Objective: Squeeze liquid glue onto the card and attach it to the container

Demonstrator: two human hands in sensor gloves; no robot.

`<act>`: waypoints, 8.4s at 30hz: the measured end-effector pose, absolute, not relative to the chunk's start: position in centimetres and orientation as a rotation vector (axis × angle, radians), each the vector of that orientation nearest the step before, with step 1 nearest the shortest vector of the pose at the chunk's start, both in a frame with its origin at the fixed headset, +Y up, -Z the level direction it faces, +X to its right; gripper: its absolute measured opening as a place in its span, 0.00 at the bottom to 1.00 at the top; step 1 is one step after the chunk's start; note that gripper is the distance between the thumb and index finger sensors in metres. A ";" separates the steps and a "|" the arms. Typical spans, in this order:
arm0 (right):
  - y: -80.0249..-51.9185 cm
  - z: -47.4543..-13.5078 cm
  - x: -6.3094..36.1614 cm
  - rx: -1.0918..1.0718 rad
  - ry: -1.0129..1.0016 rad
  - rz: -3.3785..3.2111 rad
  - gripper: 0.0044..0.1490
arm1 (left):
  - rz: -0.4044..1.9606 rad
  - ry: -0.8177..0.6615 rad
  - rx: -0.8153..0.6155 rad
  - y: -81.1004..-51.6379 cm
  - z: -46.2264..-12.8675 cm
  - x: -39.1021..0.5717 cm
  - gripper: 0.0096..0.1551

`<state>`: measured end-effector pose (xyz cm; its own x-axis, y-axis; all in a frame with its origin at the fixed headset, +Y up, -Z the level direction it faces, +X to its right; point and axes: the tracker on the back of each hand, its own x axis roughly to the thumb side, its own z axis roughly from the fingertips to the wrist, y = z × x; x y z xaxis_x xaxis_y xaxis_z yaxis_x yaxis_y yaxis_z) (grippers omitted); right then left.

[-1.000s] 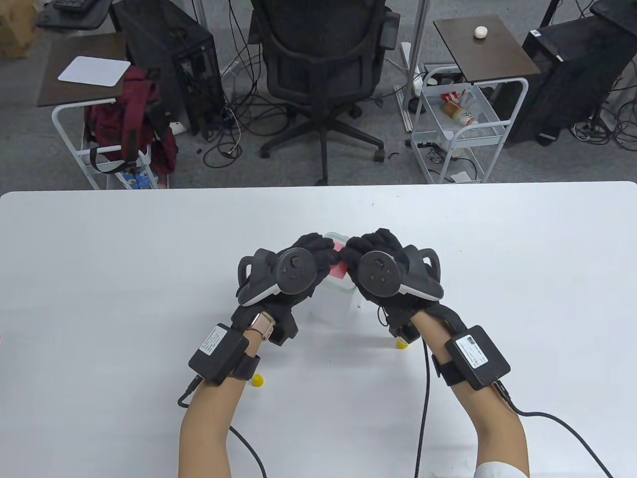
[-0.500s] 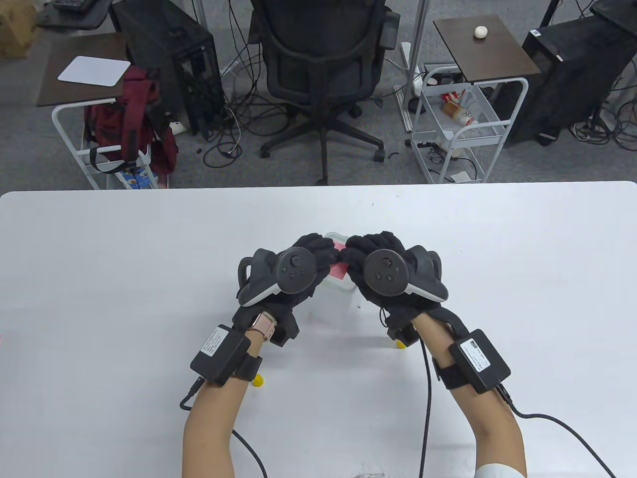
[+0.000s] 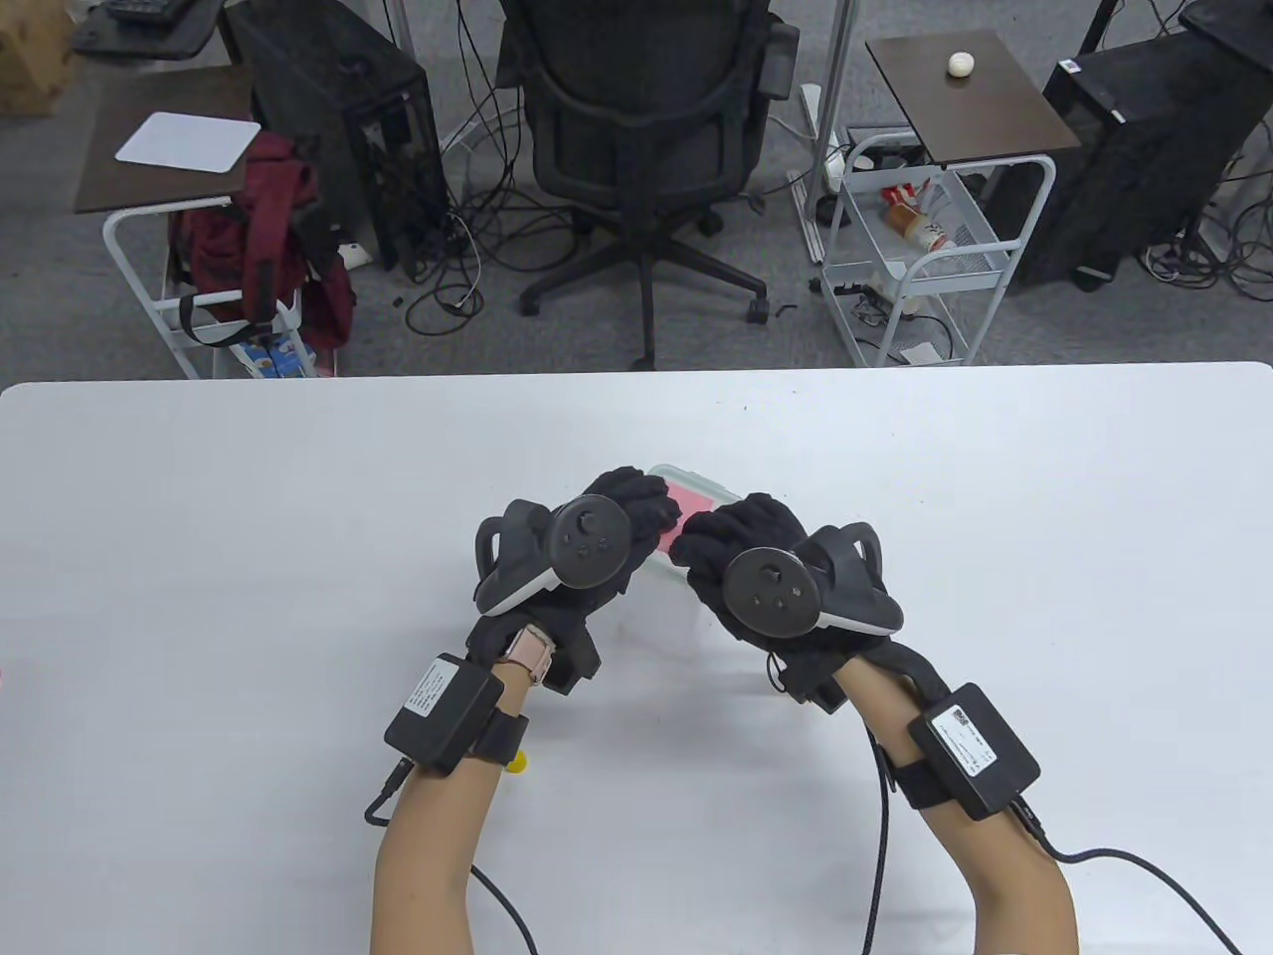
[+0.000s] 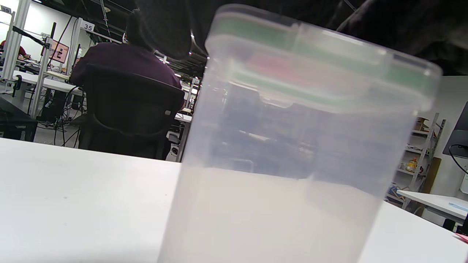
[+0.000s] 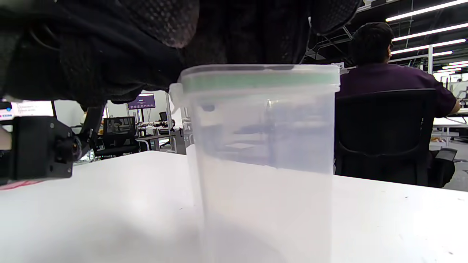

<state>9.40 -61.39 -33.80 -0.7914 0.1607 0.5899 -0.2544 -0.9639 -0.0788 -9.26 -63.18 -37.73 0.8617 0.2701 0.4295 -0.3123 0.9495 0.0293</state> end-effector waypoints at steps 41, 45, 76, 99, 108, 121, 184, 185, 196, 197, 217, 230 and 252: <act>-60.8 -33.7 8.7 0.674 -0.150 2.897 0.27 | 0.348 -0.378 0.099 -63.4 -37.4 -9.3 0.21; -60.9 -33.4 8.4 0.668 -0.194 2.916 0.28 | 0.350 -0.372 0.100 -63.4 -37.3 -9.2 0.21; -61.4 -36.2 9.0 0.510 -0.136 2.810 0.28 | 0.361 -0.375 0.100 -63.5 -37.3 -9.3 0.22; -61.1 -36.0 8.8 0.581 -0.156 2.916 0.28 | 0.366 -0.380 0.101 -63.5 -37.4 -9.4 0.22; -60.5 -34.6 9.1 0.685 -0.112 2.871 0.26 | 0.357 -0.378 0.103 -63.5 -37.3 -9.3 0.21; -61.0 -28.5 16.1 0.616 -0.359 2.656 0.27 | 0.318 -0.413 0.108 -63.4 -37.0 -9.4 0.23; -74.9 -23.0 18.8 0.334 -0.025 2.213 0.34 | -0.157 -0.052 -0.091 -74.8 -22.8 -16.2 0.27; -74.9 -22.8 18.7 0.348 -0.023 2.212 0.34 | -0.186 -0.059 -0.086 -74.9 -22.8 -15.9 0.25; -74.4 -20.8 15.0 0.599 0.008 2.269 0.33 | 0.395 -0.147 0.122 -70.8 -20.9 -15.4 0.24; -74.4 -20.7 14.7 0.620 0.005 2.282 0.33 | 0.463 -0.167 0.116 -70.6 -20.8 -15.3 0.25; -74.6 -19.3 11.0 0.826 0.074 2.462 0.34 | 0.873 -0.379 -0.097 -71.1 -20.2 -13.1 0.24; -73.7 -19.0 10.8 0.880 0.206 2.302 0.34 | 0.835 -0.366 -0.014 -70.9 -19.4 -12.3 0.25; -74.2 -18.7 11.1 0.836 0.076 2.180 0.34 | 1.007 -0.492 -0.152 -71.6 -19.5 -11.3 0.32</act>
<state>11.11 -74.21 -18.68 -0.4761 0.6924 0.5421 -0.6532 -0.6912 0.3092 -11.28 -71.60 -19.53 0.4364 0.8390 0.3250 -0.7719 0.5347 -0.3438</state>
